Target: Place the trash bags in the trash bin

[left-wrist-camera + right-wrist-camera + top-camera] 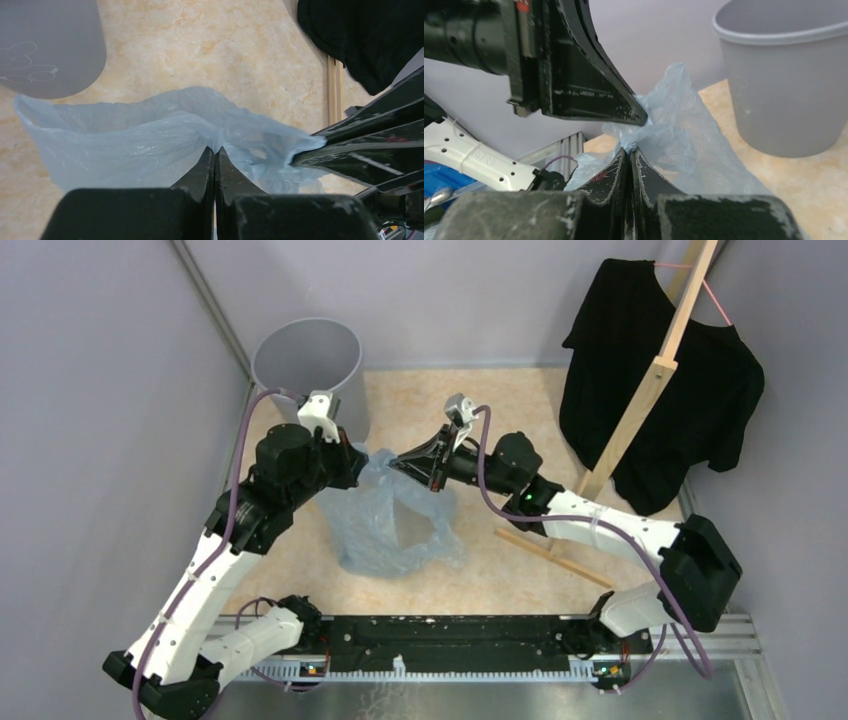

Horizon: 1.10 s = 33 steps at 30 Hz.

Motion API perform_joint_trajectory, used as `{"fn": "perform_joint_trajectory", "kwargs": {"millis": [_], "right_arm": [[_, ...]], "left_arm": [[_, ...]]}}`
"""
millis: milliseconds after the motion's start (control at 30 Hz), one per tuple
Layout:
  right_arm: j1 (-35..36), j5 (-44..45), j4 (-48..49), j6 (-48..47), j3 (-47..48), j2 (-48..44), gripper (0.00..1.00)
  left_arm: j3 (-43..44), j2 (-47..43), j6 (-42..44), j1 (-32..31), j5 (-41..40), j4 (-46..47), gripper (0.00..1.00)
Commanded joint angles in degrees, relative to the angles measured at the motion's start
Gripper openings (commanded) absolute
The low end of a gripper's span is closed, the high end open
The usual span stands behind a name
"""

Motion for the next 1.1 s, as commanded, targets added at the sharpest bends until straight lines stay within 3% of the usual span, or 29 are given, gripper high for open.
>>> {"fn": "perform_joint_trajectory", "kwargs": {"millis": [0,167,433,633,833,900,967,1033,1067], "right_arm": [[1.4,-2.2,0.9,1.1,3.7,2.6,0.09],[1.7,-0.7,-1.2,2.3,4.7,3.3,0.24],[4.4,10.0,-5.7,3.4,6.2,3.4,0.55],[6.8,17.8,-10.1,-2.7,7.3,4.0,0.66],[9.2,25.8,-11.3,-6.3,7.7,4.4,0.67],[9.9,29.6,-10.7,-7.1,7.0,4.2,0.61],[10.0,31.1,-8.4,-7.1,5.4,3.5,0.37],[9.9,34.5,-5.5,-6.1,2.7,2.0,0.05],[10.0,36.6,-4.1,-5.7,1.2,1.1,0.0]], "left_arm": [[0.7,-0.9,-1.7,0.0,0.8,3.1,0.0],[0.3,-1.6,-2.5,0.1,1.3,5.5,0.0],[0.5,0.2,-2.3,0.0,1.7,7.3,0.0],[1.1,0.3,-2.8,0.1,2.7,7.0,0.0],[2.8,1.8,-3.6,0.1,7.6,6.7,0.0],[4.0,2.5,-3.3,0.1,9.6,6.0,0.04],[5.0,2.9,-2.7,0.1,10.6,5.3,0.21],[6.0,2.8,-1.7,0.1,9.7,4.4,0.4],[6.6,2.6,-1.1,0.1,8.5,3.8,0.51]]}}
